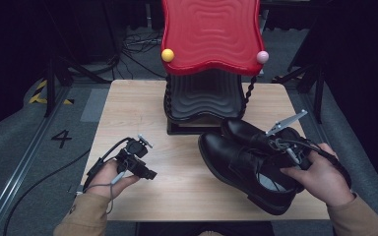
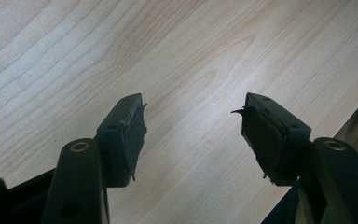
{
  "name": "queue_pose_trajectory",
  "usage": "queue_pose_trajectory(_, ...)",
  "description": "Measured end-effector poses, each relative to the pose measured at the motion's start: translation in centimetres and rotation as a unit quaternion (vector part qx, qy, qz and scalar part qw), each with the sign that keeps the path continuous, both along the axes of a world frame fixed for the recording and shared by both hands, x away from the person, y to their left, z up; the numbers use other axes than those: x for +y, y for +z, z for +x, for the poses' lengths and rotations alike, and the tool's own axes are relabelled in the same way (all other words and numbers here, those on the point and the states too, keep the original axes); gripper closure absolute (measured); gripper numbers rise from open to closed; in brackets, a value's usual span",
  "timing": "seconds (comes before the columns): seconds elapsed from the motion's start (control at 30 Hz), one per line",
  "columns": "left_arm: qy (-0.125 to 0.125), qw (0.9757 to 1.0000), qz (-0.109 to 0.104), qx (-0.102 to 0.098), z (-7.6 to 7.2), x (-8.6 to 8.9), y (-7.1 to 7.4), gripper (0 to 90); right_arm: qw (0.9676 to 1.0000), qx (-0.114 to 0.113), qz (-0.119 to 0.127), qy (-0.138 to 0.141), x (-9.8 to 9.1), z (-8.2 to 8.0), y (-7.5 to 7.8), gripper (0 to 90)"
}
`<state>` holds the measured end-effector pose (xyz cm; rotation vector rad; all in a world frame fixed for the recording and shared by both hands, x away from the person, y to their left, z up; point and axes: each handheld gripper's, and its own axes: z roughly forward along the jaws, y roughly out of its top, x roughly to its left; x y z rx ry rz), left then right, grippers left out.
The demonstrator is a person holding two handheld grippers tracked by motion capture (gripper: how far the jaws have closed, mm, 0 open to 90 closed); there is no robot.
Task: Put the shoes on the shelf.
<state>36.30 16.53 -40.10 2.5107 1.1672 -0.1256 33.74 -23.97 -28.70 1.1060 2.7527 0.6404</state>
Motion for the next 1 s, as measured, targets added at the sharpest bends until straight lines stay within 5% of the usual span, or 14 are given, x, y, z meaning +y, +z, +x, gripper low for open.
queue_pose_trajectory(0.67, 0.004, 0.9999, 0.001, 0.010, 0.1, 0.0, -0.2, 40.7, 0.9979, -0.059, 0.024, 0.007, -0.5, -1.7, 8.1, 82.1)
queue_pose_trajectory(1.0, 0.008, 0.9999, -0.001, 0.008, -0.1, 0.6, -0.4, 40.6, 0.9963, -0.083, 0.021, 0.007, 0.2, -1.3, 12.6, 82.1)
